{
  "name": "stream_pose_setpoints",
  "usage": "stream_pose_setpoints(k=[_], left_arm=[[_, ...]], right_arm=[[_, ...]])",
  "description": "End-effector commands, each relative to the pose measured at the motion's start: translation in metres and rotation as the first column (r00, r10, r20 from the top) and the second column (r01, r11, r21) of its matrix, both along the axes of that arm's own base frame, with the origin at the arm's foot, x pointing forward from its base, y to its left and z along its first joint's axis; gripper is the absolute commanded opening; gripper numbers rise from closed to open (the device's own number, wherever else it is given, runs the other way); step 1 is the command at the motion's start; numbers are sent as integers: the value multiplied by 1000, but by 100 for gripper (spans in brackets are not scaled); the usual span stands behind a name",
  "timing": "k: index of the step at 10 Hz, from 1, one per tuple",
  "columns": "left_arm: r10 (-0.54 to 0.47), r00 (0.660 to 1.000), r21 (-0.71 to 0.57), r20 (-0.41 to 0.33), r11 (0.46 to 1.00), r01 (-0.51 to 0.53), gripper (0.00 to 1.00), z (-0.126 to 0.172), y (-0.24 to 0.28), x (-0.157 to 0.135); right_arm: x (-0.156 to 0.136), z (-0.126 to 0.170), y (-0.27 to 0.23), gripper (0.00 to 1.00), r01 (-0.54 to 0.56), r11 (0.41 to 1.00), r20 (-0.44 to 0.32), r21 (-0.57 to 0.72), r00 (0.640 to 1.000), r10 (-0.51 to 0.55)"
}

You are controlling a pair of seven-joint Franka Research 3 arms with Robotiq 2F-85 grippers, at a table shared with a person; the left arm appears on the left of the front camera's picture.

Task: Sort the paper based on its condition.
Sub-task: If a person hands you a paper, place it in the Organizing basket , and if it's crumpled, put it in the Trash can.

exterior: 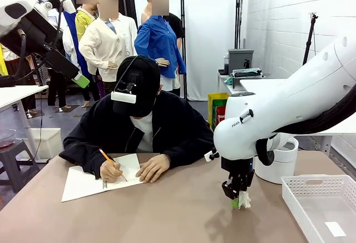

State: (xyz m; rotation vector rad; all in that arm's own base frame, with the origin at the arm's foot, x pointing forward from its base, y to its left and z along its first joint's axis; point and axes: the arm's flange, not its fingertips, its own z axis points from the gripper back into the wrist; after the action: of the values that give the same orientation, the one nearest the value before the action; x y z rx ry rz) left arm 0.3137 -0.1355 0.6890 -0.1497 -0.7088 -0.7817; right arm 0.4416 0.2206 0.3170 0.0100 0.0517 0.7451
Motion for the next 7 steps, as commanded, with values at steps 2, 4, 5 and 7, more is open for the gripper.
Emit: stream_pose_setpoints(k=[2,4,5,7], left_arm=[[1,1000,2,-3,1000,-1,100,0,1,-1],[1,1000,2,-3,1000,-1,100,0,1,-1],[1,1000,2,-3,1000,-1,100,0,1,-1],[1,1000,2,-3,1000,-1,100,0,1,-1]], right_arm=[[-9,55,13,0,112,994,-41,16,993,-112],[-3,101,12,0,138,990,-3,-3,990,-138],[6,122,9,0,165,986,36,16,986,-165],[23,173,0,0,193,981,113,19,975,-194]])
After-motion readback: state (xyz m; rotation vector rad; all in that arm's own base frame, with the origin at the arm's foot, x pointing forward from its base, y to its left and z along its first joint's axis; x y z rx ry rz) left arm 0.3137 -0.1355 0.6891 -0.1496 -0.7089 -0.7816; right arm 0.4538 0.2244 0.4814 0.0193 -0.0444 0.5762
